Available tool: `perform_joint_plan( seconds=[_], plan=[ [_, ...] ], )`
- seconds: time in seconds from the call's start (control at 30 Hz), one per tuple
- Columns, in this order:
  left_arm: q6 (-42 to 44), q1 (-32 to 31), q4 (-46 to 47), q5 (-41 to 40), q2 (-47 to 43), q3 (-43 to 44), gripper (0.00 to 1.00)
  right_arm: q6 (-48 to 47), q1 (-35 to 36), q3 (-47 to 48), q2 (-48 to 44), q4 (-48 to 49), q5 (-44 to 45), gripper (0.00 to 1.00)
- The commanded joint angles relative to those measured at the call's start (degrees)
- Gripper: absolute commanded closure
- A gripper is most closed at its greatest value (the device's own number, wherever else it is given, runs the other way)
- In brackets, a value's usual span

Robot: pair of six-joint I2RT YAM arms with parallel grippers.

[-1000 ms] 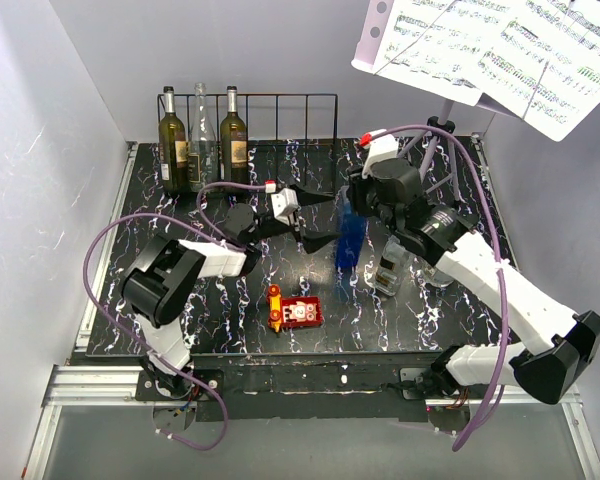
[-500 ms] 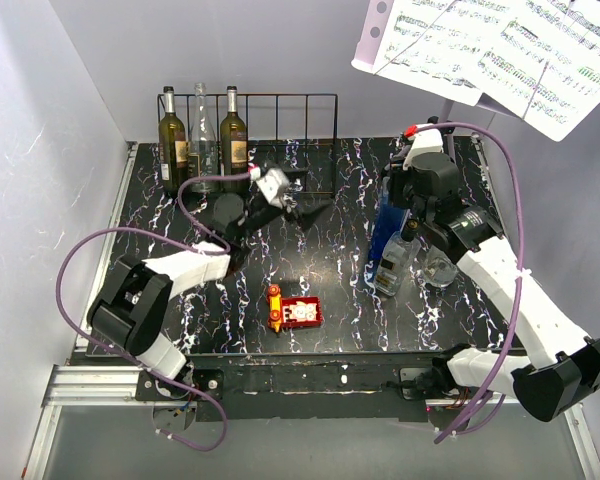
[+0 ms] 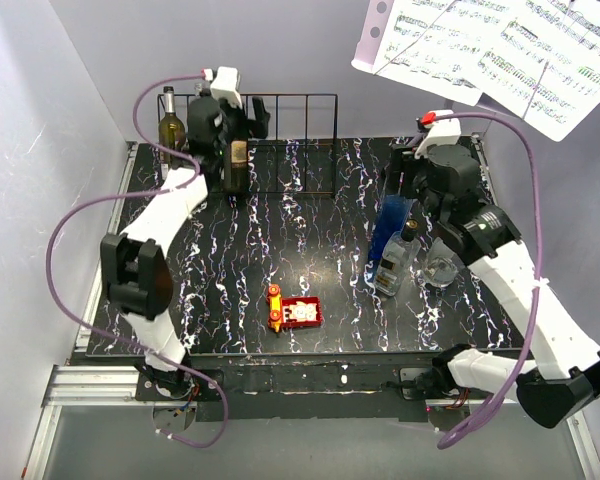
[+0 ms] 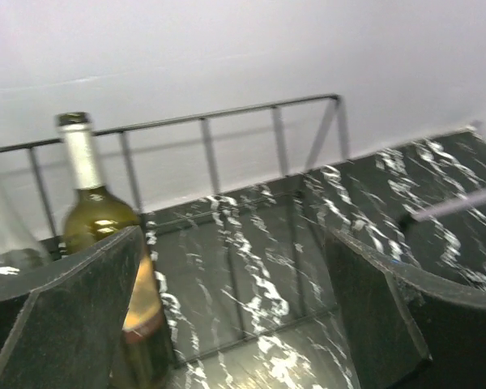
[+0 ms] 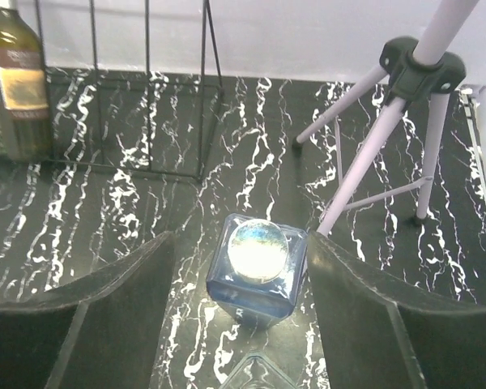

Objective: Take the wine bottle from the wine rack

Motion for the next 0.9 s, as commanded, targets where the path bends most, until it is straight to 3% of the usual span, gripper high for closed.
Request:
perform_joint_plan(
  seconds=[0.0,0.27,0.37,0.47,0.63,0.73,0.87],
  plan=[
    [-0.5,4.2,-20.5,-4.2,11.6,18.5,0.08,1.3,0.1,4.7,-4.0,-1.1,-2.2,0.26],
    [-1.8,7.4,-25.7,-6.4,27.9,41.0,0.13,2.8,0.3,4.1,-9.2,-1.2,-7.2,0.27],
    [-4.0,9.3,-23.4,-5.3,30.9,43.2,0.15,3.3,0.5,3.9,-10.5,-1.2,-8.7,0.28],
    [-5.2,10.7,-21.3,1.4,34.6,46.6,0.18,3.5,0.5,1.7,-11.3,1.1,-9.3,0.29],
    [-3.0,10.7,-16.6,4.1,39.4,48.9,0.24,4.1,0.8,2.7,-9.3,1.0,-9.9,0.29],
    [-1.5,10.7,-14.6,1.8,40.2,48.9,0.33,4.2,1.1,2.5,-8.7,1.0,-10.4,0.30],
    [0.2,10.7,-11.3,2.0,41.6,48.9,0.34,4.3,1.4,2.4,-8.2,1.0,-10.4,0.30]
  ],
)
